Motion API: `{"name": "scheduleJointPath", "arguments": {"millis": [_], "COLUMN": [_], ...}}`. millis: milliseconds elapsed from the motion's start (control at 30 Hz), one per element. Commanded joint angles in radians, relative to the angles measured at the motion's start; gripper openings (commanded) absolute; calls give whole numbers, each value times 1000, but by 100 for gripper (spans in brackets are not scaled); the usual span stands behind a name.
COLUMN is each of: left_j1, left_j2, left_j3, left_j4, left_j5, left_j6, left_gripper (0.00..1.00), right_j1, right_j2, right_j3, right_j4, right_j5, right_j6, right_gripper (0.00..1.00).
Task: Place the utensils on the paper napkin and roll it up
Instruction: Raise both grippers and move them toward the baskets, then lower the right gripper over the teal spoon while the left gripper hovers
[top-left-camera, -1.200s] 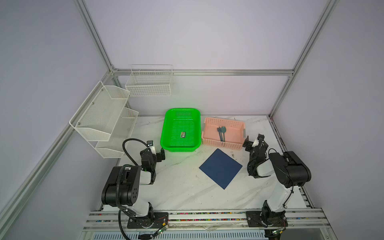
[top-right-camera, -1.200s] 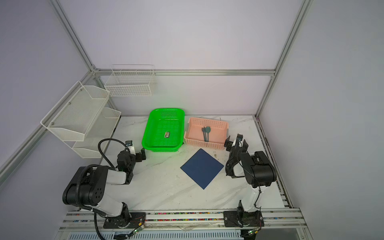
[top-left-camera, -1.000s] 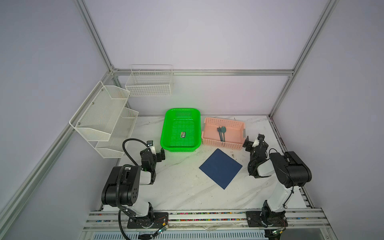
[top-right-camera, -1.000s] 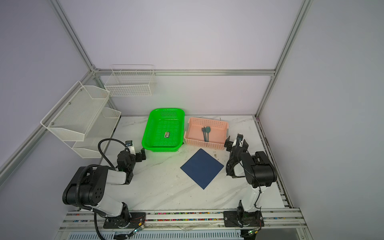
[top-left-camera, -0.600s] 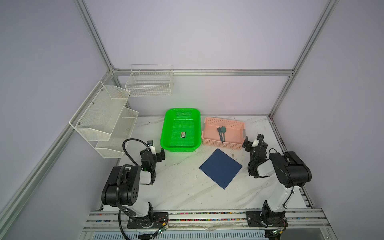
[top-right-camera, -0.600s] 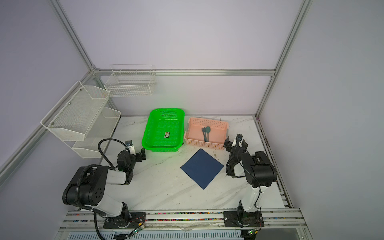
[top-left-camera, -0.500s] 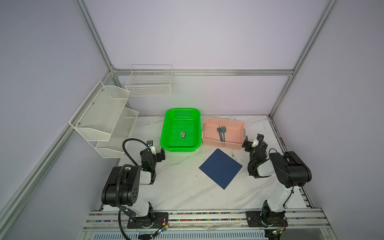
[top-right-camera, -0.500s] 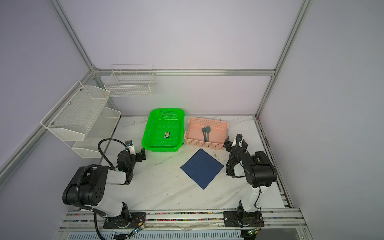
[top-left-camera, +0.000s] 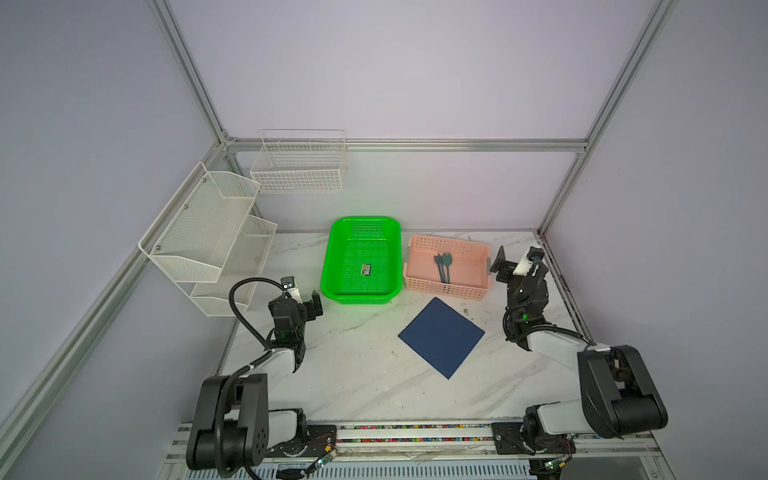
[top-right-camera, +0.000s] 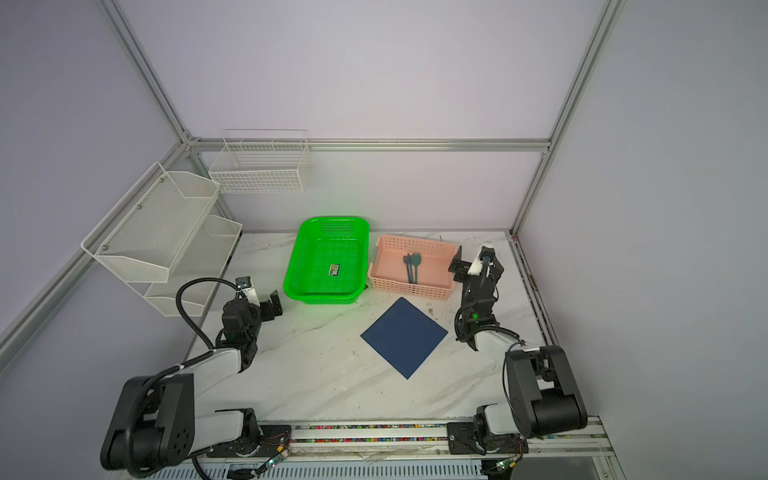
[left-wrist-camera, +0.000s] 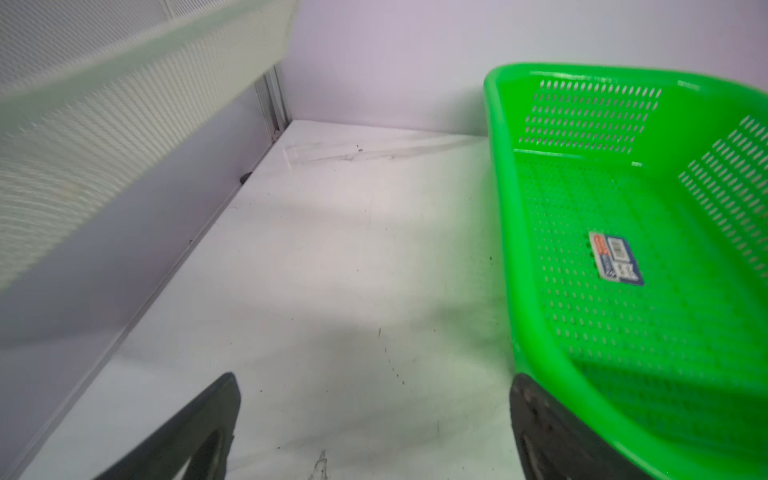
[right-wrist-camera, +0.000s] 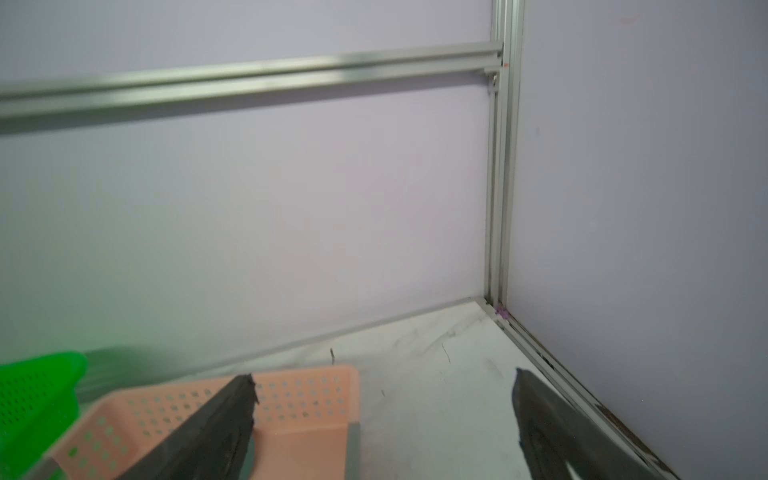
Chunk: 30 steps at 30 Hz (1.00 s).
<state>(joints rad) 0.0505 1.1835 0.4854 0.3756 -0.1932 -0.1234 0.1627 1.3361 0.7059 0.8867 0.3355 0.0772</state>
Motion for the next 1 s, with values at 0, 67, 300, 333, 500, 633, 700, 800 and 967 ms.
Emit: {"name": "scheduleJointPath", "arguments": {"millis": [0,67,300,333,500,633,700,800,967], "left_j1": [-6,-5,-83,-153,-226,-211,-196,-174,-138], "left_j2": [-80,-76,-114,-73,159,300,346,405,475], "left_j3": [348,495,576,631,811,833,838,842,867], "left_j4": [-501,-747,-838,-894,-1028,-987,-977,-949,-899], "left_j5": [-5,2,183,86,-8,-96,-81,-69,-14], "left_j6": [-139,-263,-291,-240,-219,-244,-267,-269,-260], "left_gripper": [100,100,100,100,100,95,94,92,80], "right_j1": [-2,-37,-16,-9,22,78,103,112,126], "right_j2": [-46,-16,199,224,283,281,292,330,349], "right_j3": [262,337,660,698,750,738,755,796,793], "right_j4": [-646,-677,-960,-997,-1053,-1062,-1097,-1164,-1206], "right_j5": [150,-116,-441,-455,-529,-498,-469,-502,-518], "right_j6": [438,431,360,342,265,221,200,169,138], "right_gripper": [97,97,95,93,96,95,94,97,97]}}
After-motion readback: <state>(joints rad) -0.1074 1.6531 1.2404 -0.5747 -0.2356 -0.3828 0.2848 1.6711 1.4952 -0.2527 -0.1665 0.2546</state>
